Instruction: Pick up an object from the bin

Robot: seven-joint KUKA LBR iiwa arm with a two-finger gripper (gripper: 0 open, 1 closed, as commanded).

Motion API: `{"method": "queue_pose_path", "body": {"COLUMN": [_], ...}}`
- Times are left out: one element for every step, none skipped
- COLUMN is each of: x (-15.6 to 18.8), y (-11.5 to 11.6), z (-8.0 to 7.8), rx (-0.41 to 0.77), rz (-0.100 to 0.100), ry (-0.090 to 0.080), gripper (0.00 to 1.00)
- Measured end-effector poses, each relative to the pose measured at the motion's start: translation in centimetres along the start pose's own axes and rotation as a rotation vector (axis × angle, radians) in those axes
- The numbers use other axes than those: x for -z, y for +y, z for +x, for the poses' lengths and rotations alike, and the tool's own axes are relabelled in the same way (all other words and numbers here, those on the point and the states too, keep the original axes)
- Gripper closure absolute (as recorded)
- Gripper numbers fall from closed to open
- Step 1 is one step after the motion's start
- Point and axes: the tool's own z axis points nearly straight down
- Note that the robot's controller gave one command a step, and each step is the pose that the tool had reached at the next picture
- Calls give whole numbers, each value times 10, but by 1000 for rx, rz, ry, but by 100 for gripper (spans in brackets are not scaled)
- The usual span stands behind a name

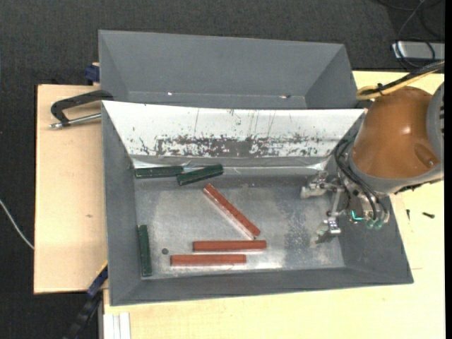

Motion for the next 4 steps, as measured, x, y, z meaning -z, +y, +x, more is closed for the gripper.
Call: {"method": "queue_pose_path", "body": {"x": [-29,-65,-71,-71], "y": [41,66,105,105], "z": [-5,-17,-21,-21], "rx": [-34,-110,92,92], "rz": [2,-7,6,6], "ry": [-3,4,-1,-1], "gripper": [0,0,100,100]}}
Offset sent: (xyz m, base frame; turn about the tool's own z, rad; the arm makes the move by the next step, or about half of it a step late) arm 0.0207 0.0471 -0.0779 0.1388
